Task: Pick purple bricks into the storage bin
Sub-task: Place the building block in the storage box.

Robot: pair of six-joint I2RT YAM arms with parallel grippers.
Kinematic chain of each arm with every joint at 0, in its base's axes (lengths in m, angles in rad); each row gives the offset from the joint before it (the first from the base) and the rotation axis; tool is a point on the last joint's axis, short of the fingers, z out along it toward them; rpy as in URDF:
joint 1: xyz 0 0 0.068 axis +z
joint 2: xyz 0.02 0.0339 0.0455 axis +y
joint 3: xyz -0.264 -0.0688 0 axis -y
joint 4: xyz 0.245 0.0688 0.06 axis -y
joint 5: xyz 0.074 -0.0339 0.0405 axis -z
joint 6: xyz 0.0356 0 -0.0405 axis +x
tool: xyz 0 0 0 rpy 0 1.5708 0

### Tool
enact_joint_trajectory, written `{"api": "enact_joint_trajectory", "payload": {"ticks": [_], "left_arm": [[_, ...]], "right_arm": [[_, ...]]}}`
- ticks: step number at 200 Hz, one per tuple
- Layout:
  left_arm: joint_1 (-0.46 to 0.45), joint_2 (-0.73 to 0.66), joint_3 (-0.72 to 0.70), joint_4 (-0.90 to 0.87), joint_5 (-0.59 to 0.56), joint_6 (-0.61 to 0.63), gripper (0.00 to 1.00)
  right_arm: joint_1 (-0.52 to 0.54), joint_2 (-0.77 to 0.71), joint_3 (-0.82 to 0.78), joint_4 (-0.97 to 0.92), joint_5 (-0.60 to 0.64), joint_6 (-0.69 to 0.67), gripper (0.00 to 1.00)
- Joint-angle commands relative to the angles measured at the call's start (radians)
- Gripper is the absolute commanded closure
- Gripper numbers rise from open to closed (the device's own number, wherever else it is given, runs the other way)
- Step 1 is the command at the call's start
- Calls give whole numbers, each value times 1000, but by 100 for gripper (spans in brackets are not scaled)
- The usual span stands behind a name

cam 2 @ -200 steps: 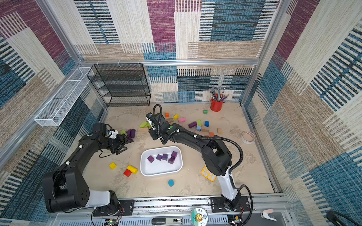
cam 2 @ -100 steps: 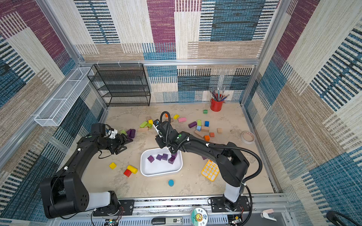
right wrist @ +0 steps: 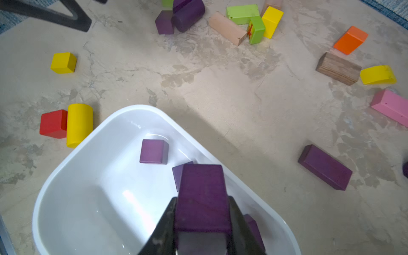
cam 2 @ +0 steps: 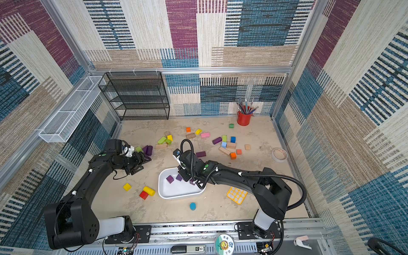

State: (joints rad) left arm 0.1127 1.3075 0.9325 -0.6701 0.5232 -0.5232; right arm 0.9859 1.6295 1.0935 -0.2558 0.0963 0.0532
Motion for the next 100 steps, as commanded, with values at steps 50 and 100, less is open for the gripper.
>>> {"api": "enact_joint_trajectory", "payload": {"ticks": [50,100], "left_arm": [[-34,-6,13,-10,-70,10,28],[-52,-19,22,-23,-105,23,28]], "right_arm": [[47,16,-57,66,-28,-92,72],[71,56,-55,44,-25,-146,73]]}}
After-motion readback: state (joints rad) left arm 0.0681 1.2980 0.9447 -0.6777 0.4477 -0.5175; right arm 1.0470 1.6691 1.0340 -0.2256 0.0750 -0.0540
